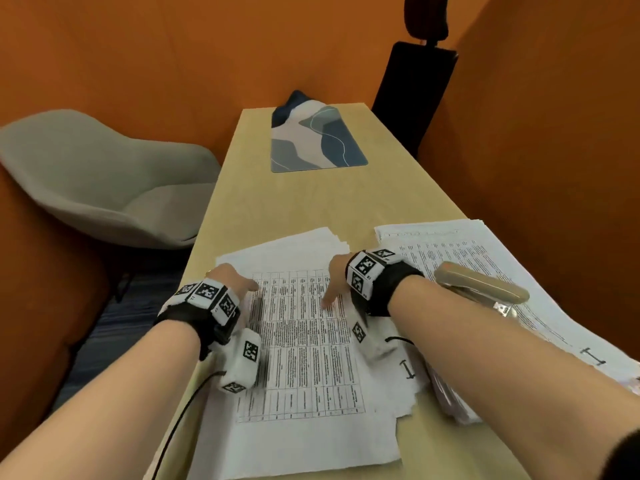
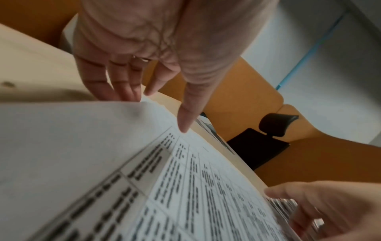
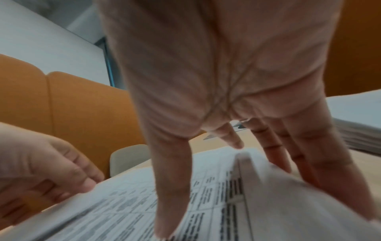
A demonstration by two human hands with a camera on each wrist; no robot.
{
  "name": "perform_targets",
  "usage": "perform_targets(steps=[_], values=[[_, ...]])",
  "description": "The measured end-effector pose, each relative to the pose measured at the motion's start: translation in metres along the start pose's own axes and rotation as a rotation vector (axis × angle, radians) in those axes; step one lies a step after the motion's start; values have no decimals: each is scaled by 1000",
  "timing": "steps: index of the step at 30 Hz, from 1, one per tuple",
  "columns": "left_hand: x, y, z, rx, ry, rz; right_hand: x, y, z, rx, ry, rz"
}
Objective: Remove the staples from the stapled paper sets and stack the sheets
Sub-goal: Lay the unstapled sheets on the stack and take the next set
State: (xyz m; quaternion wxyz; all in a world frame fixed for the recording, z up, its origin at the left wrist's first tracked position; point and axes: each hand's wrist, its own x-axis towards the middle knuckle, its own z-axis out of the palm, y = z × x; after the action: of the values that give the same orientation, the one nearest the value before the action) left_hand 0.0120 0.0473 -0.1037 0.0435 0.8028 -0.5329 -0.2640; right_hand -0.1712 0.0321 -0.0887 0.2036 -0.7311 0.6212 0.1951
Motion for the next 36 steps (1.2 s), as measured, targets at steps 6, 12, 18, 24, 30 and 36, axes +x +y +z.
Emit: perform_targets(steps=[6,12,18,24,30,36], values=[[8,-12,-1,-81,23,24,3,12,-4,116,160,96],[7,-19,4,-308,125,123,10,21,-7,367,365,214],[7,-25,-6,-568,107,142,1,26,-8,644,413,190],[3,-32,-9,-870,63,123,-8,23,-9,1152,455,20],[-25,-29,-27,-797,392,155,-44,16,-26,1382,552,-193],[-67,-4,-68,-232,605,467,-85,0,-51,1253,529,-394]])
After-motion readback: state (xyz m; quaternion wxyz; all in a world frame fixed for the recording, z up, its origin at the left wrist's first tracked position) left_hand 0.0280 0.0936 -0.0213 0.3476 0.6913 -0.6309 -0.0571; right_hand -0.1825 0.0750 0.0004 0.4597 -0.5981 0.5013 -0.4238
